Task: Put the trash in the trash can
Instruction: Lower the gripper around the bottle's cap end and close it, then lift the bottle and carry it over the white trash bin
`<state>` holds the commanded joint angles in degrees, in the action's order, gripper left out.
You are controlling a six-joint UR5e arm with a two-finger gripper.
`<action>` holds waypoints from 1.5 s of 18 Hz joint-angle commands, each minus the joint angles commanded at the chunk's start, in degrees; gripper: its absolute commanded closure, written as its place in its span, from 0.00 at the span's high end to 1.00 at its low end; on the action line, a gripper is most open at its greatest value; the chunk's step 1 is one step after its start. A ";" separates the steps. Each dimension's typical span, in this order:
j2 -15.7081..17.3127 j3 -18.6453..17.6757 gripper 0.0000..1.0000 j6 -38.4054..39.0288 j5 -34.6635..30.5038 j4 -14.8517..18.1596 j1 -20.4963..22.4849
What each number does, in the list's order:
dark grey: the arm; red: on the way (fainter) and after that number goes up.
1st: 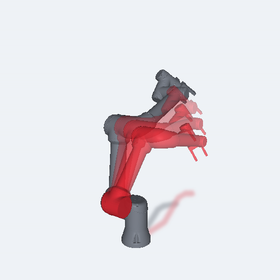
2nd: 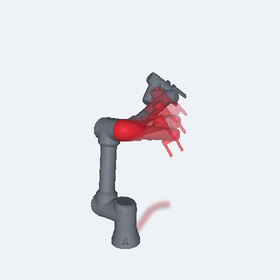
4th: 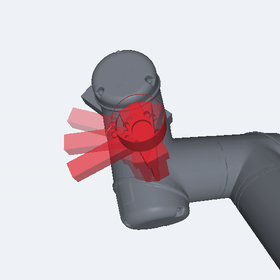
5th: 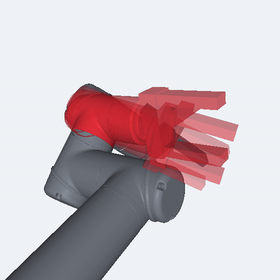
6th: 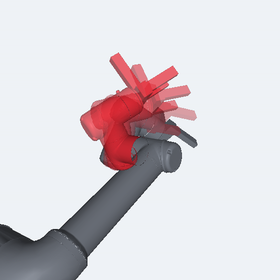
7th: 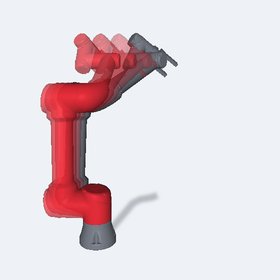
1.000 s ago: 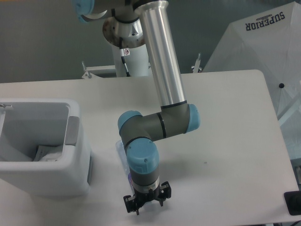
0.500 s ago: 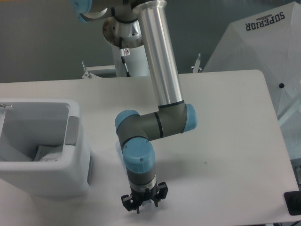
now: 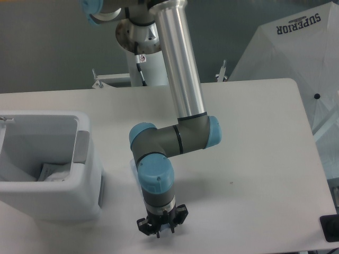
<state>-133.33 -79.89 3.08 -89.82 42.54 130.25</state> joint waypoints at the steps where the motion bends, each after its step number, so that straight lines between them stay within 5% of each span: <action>1: 0.09 -0.09 0.41 0.00 0.00 0.00 0.00; 8: 2.02 -1.23 0.37 -0.18 0.09 0.00 0.00; 15: 8.17 -1.58 0.37 0.26 0.27 -0.09 2.28; 22: 17.92 10.09 0.36 0.00 0.26 -3.24 6.24; 27: 22.49 13.36 0.36 0.70 0.70 -6.06 4.93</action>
<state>-110.84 -66.54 3.78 -89.12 36.48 135.18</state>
